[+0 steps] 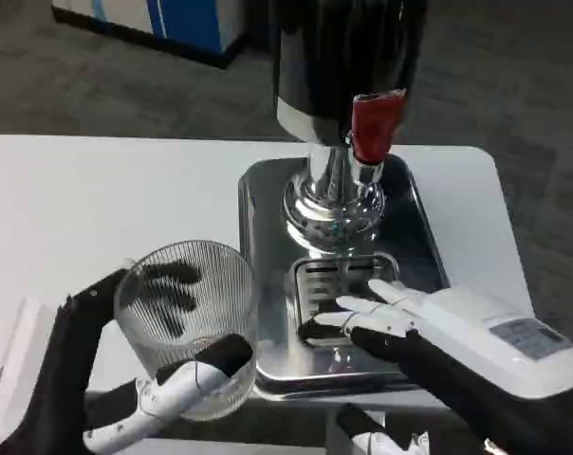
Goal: Grasp the cup under the faucet to collect the drink, then remove the cup.
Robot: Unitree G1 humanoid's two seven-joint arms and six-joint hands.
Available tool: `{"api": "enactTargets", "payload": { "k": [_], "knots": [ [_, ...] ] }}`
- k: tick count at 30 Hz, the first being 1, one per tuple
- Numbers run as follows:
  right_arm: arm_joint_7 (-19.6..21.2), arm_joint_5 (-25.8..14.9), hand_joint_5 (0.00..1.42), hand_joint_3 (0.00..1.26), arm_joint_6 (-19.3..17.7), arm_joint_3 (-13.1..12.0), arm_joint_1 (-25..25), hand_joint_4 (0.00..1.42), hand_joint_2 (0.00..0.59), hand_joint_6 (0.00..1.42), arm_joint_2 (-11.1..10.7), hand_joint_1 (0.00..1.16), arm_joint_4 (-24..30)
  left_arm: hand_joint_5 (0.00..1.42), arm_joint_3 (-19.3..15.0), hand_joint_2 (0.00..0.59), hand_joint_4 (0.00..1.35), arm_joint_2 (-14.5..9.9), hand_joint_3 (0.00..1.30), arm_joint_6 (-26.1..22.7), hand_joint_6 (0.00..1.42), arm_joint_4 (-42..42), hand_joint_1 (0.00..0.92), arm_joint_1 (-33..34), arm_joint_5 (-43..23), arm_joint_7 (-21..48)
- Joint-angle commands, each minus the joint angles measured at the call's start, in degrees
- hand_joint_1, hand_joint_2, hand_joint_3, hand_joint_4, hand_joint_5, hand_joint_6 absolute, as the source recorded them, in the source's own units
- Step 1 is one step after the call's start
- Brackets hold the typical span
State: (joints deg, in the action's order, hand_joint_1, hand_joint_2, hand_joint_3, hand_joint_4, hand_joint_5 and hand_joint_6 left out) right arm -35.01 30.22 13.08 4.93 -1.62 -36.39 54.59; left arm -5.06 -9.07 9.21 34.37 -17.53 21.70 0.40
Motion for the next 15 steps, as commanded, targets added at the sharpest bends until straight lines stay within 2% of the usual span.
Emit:
{"api": "enactTargets", "payload": {
  "k": [1,15],
  "knots": [
    [-0.8,-0.8,0.00,0.17,-2.1,-1.9,0.9,0.06,0.481,0.00,-1.0,0.55,-0.5,0.69,0.6,0.175,0.60,0.1,0.62,0.3,0.49,1.1,0.451,0.3,-0.3,0.1],
    [-0.6,-1.8,0.00,0.16,-1.1,-3.2,-0.7,0.06,0.480,0.00,0.9,0.54,-0.7,0.69,1.2,0.175,0.60,-0.2,0.62,0.8,0.49,0.0,0.451,0.3,-0.3,-0.2]
  ]
}}
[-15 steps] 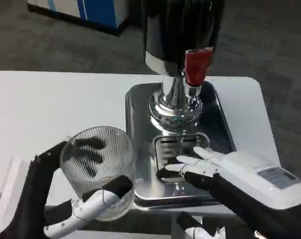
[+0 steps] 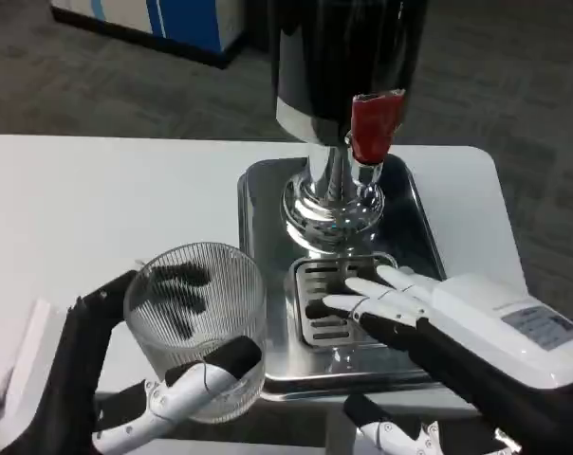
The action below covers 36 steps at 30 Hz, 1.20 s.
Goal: Grasp the cup under the faucet to collect the drink, then remove the cup.
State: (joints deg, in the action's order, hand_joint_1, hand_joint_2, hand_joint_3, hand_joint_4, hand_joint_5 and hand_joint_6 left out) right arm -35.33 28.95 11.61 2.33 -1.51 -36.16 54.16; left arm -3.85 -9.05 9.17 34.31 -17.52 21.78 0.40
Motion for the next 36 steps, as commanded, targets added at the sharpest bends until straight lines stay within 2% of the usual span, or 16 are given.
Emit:
{"api": "enactTargets", "payload": {
  "k": [1,7,13,17,20,23,26,36],
  "knots": [
    [-0.2,-0.5,0.00,0.16,0.5,-0.6,-1.0,0.06,0.480,0.00,0.8,0.54,-0.4,0.69,0.0,0.175,0.60,-0.2,0.62,0.9,0.49,0.0,0.451,0.4,-0.4,-0.2],
    [0.1,-0.6,0.00,0.16,1.1,-0.7,-1.5,0.07,0.479,0.00,1.8,0.54,-0.6,0.69,0.0,0.175,0.60,-0.3,0.62,0.9,0.49,-0.7,0.451,0.8,-0.8,0.0],
    [0.7,0.0,0.00,0.15,3.2,-0.6,-2.1,0.08,0.438,0.00,3.7,0.55,-0.5,0.69,0.6,0.178,0.60,-1.2,0.62,1.3,0.49,-2.9,0.446,2.6,-1.5,0.7],
    [1.1,1.4,0.00,0.14,4.7,0.2,-3.0,0.08,0.405,0.00,5.3,0.54,-0.2,0.69,3.1,0.179,0.60,-0.4,0.62,0.9,0.50,-3.3,0.442,3.5,0.8,-0.1],
    [1.5,1.8,0.00,0.11,6.2,0.6,-3.1,0.08,0.387,0.00,6.7,0.54,-0.4,0.69,3.7,0.179,0.60,-0.4,0.62,-0.2,0.50,-3.6,0.441,5.2,1.5,0.0],
    [1.9,2.8,0.00,0.06,7.2,0.9,-2.9,0.07,0.350,0.00,7.8,0.55,-0.4,0.69,2.9,0.179,0.60,-0.9,0.62,-1.3,0.50,-3.8,0.439,6.6,0.7,0.6],
    [2.9,3.9,0.00,0.02,9.2,1.5,-3.2,0.06,0.314,0.02,9.9,0.57,-0.1,0.69,1.8,0.177,0.60,-2.0,0.62,-1.8,0.50,-5.1,0.436,9.0,0.2,1.2],
    [4.5,5.6,0.00,0.00,16.3,2.4,-3.5,0.00,0.269,0.03,15.6,0.60,-0.3,0.69,0.0,0.176,0.60,-4.9,0.62,0.7,0.50,-13.2,0.431,13.5,-1.6,1.0]
  ]
}}
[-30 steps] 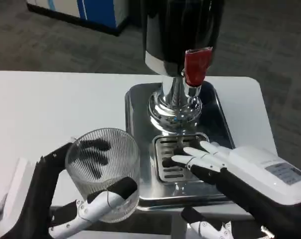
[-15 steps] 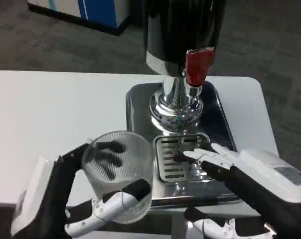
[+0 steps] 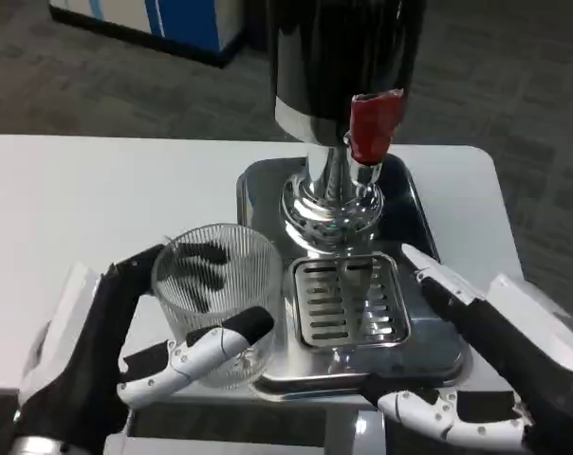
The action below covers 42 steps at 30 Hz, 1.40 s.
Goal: Grasp the cup under the faucet to collect the drink, then remove the cup.
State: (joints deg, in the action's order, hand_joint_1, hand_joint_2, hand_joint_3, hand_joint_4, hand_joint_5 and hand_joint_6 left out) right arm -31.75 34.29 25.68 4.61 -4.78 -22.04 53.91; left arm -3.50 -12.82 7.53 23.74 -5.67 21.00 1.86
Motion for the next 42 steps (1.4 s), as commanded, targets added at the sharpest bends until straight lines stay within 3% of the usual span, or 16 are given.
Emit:
{"api": "enactTargets", "payload": {
  "k": [1,6,13,25,31,42],
  "knots": [
    [1.0,0.2,0.00,0.00,2.8,0.1,-0.1,0.00,0.268,0.03,1.8,0.60,-0.3,0.69,-0.2,0.176,0.60,-1.4,0.62,2.7,0.50,-3.6,0.431,2.1,-0.8,-0.5],
    [1.9,-0.5,0.00,0.00,4.4,0.0,0.4,0.00,0.264,0.02,3.2,0.60,-1.1,0.69,0.5,0.182,0.60,-3.1,0.63,5.9,0.49,-10.2,0.417,6.4,-0.4,-0.8],
    [1.7,-1.5,0.00,0.00,4.5,-0.5,0.7,0.00,0.265,0.02,2.8,0.58,-1.1,0.69,2.2,0.191,0.60,-4.5,0.62,8.9,0.48,-19.5,0.366,14.0,0.3,-1.0],
    [3.0,-6.3,0.00,0.00,6.0,-3.0,-1.6,0.00,0.287,0.03,4.8,0.54,-0.8,0.69,5.9,0.200,0.59,-4.5,0.61,12.4,0.48,-31.1,0.286,21.0,1.4,-2.4],
    [3.5,-8.3,0.00,0.00,6.3,-3.3,-2.1,0.00,0.295,0.03,3.8,0.54,-0.7,0.69,7.2,0.236,0.61,-5.3,0.63,13.4,0.48,-35.4,0.143,24.4,2.4,-2.7],
    [4.5,-10.6,0.00,0.00,6.2,-4.1,-3.4,0.00,0.298,0.03,3.3,0.53,-0.3,0.67,10.3,0.253,0.59,-6.7,0.63,13.4,0.47,-39.8,0.093,28.7,5.8,-3.5]
  ]
}}
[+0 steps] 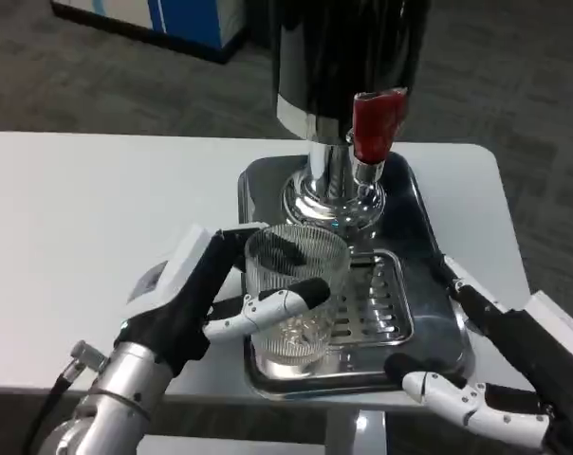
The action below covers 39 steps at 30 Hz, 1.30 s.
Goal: Grasp the cup under the faucet to collect the drink, then remove the cup.
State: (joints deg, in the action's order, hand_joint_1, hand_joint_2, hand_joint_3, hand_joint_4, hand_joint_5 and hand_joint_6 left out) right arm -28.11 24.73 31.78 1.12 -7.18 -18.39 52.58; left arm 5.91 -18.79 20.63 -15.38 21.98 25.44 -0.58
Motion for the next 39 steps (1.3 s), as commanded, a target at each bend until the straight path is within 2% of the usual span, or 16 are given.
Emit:
{"api": "enactTargets", "payload": {
  "k": [1,7,11,16,21,33,39],
  "knots": [
    [1.0,-1.2,0.00,0.00,0.1,-0.7,-1.1,0.00,0.300,0.03,-0.3,0.52,1.1,0.67,1.0,0.253,0.59,-0.8,0.63,0.3,0.47,-0.6,0.092,1.1,1.5,-1.2],
    [1.5,-2.3,0.00,0.00,0.2,-1.2,-1.5,0.00,0.305,0.03,-0.6,0.52,1.0,0.67,1.5,0.259,0.59,-1.9,0.62,0.2,0.47,0.3,0.093,1.3,4.0,-2.7],
    [1.7,-2.8,0.00,0.00,0.2,-1.3,-1.5,0.00,0.315,0.03,-0.6,0.50,0.7,0.67,2.1,0.261,0.58,-2.6,0.62,-0.3,0.46,2.5,0.094,0.6,8.4,-6.1],
    [2.1,-3.4,0.00,0.00,0.5,-1.0,-1.4,0.00,0.317,0.03,-0.6,0.49,0.6,0.67,3.3,0.262,0.56,-1.9,0.62,-2.3,0.45,3.3,0.094,-0.6,12.9,-9.0],
    [2.3,-3.7,0.00,0.00,0.7,-0.9,-1.5,0.00,0.332,0.03,-0.6,0.48,0.6,0.65,4.3,0.262,0.55,-1.1,0.61,-4.0,0.44,3.8,0.080,-2.0,13.8,-10.4],
    [2.9,-5.3,0.00,0.00,1.5,-1.2,-1.5,0.01,0.333,0.03,-0.5,0.47,0.4,0.61,7.8,0.248,0.49,-1.6,0.57,-9.4,0.38,5.0,0.063,-2.8,17.9,-10.6],
    [3.4,-6.4,0.00,0.00,1.4,-1.5,-1.8,0.02,0.346,0.03,-0.6,0.47,0.4,0.60,8.4,0.248,0.47,-2.1,0.56,-11.9,0.38,5.8,0.062,-3.0,19.4,-9.9]
  ]
}}
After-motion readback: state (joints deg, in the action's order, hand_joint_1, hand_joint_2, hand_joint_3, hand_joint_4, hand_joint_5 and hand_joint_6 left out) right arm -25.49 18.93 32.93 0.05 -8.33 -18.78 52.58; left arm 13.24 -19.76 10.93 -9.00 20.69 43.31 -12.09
